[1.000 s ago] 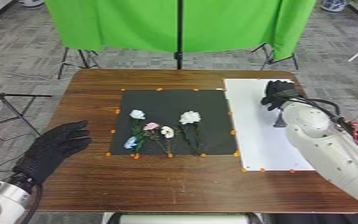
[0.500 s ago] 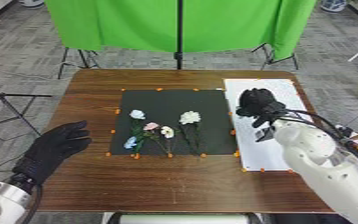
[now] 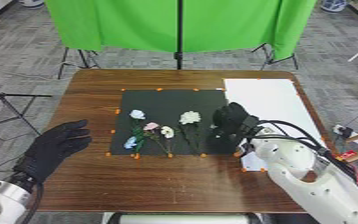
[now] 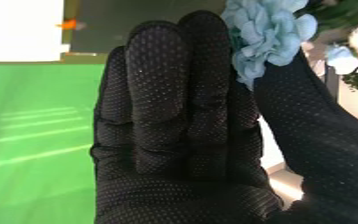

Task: Arrange flowers

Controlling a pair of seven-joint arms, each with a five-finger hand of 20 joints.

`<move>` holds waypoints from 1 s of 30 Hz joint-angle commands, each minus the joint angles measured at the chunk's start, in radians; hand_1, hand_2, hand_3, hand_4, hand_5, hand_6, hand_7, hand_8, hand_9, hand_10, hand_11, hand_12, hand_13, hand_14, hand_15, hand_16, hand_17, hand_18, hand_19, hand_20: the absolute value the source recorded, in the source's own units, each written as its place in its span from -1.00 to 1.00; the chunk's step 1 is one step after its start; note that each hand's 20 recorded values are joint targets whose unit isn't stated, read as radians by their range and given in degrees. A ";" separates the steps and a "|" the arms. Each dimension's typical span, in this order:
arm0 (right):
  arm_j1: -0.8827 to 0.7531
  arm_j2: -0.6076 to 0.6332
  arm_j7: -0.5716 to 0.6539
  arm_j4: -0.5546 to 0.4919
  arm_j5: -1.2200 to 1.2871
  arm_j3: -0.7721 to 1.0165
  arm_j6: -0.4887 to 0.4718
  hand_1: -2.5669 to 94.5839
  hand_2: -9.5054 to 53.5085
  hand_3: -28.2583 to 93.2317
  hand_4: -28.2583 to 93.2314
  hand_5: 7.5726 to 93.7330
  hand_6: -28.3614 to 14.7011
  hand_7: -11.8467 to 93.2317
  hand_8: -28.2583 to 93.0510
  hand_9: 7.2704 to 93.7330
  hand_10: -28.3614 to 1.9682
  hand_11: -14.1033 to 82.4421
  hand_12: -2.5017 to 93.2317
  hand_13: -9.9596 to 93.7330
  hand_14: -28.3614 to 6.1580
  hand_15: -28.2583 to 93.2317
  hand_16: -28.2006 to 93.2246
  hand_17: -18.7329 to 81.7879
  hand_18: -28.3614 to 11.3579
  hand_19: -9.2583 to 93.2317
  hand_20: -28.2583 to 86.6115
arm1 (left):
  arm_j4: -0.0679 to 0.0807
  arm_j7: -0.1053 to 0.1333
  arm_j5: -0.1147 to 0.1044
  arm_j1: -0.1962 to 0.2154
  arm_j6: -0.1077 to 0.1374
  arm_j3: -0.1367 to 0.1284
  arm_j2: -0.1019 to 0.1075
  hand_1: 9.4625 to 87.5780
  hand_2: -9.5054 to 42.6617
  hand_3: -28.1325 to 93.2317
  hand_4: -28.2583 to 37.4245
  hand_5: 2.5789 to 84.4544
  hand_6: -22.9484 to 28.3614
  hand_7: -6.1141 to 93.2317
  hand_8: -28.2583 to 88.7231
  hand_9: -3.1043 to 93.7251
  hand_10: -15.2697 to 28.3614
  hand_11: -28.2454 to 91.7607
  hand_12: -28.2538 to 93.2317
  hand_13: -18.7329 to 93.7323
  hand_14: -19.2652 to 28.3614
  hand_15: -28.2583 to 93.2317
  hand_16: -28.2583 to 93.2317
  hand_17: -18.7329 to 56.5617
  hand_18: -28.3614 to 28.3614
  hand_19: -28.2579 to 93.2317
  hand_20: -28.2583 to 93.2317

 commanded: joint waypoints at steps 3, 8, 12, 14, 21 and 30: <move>-0.008 -0.013 0.020 -0.003 -0.018 -0.010 0.032 -0.10 -0.97 0.79 -1.00 0.51 0.48 0.02 -0.69 0.84 0.58 -0.15 -0.27 0.72 0.53 0.29 -0.09 -0.10 -0.30 0.51 0.00 | 0.008 -0.013 0.004 0.009 -0.010 0.004 -0.008 -0.60 -0.56 0.71 -1.00 -0.29 0.12 -0.23 -0.79 -0.40 0.35 0.12 -0.31 -0.32 0.49 0.38 -0.64 -0.75 0.81 0.38 -0.40; -0.028 -0.016 0.005 -0.013 -0.013 -0.004 0.023 -0.27 -1.00 0.80 -1.00 0.44 0.48 -0.02 -0.69 0.74 0.48 -0.02 -0.44 0.66 0.50 0.31 -0.10 -0.13 -0.33 0.51 0.01 | 0.008 -0.013 0.005 0.009 -0.012 0.005 -0.010 -0.60 -0.56 0.71 -1.00 -0.29 0.12 -0.23 -0.79 -0.39 0.35 0.12 -0.31 -0.32 0.50 0.38 -0.64 -0.76 0.81 0.38 -0.40; -0.046 -0.020 0.003 -0.027 0.022 0.007 -0.014 -0.40 -1.00 0.86 -1.00 0.43 0.50 -0.11 -0.85 0.68 0.42 0.00 -0.46 0.61 0.46 0.33 -0.11 -0.15 -0.39 0.49 0.03 | 0.008 -0.012 0.005 0.009 -0.013 0.005 -0.011 -0.60 -0.56 0.71 -1.00 -0.29 0.12 -0.23 -0.79 -0.39 0.35 0.12 -0.31 -0.32 0.50 0.38 -0.64 -0.76 0.81 0.38 -0.40; -0.056 -0.023 -0.003 -0.032 0.025 0.020 -0.041 -0.45 -1.00 0.86 -1.00 0.41 0.48 -0.12 -0.88 0.65 0.38 0.01 -0.46 0.59 0.43 0.34 -0.11 -0.15 -0.44 0.48 0.03 | 0.009 -0.014 0.005 0.007 -0.015 0.005 -0.011 -0.60 -0.56 0.71 -1.00 -0.29 0.12 -0.23 -0.79 -0.39 0.35 0.12 -0.31 -0.32 0.50 0.38 -0.64 -0.76 0.81 0.38 -0.40; -0.087 -0.028 0.023 -0.062 0.114 0.045 -0.038 -0.59 -0.98 0.83 -1.00 0.34 0.40 -0.14 -0.87 0.57 0.28 0.03 -0.45 0.55 0.36 0.36 -0.12 -0.18 -0.54 0.46 0.05 | 0.009 -0.013 0.004 0.010 -0.013 0.007 -0.010 -0.60 -0.56 0.71 -1.00 -0.29 0.12 -0.23 -0.79 -0.39 0.35 0.12 -0.31 -0.32 0.50 0.38 -0.64 -0.76 0.81 0.38 -0.40; -0.126 -0.065 0.060 -0.094 0.262 0.143 0.016 -0.65 -0.92 0.83 -1.00 0.10 0.27 -0.19 -0.85 0.29 0.18 0.06 -0.46 0.44 0.26 0.41 -0.14 -0.20 -0.59 0.48 0.07 | 0.012 -0.012 0.005 0.003 -0.018 0.012 -0.008 -0.60 -0.56 0.71 -1.00 -0.29 0.11 -0.22 -0.79 -0.39 0.36 0.12 -0.31 -0.32 0.49 0.38 -0.64 -0.76 0.81 0.38 -0.40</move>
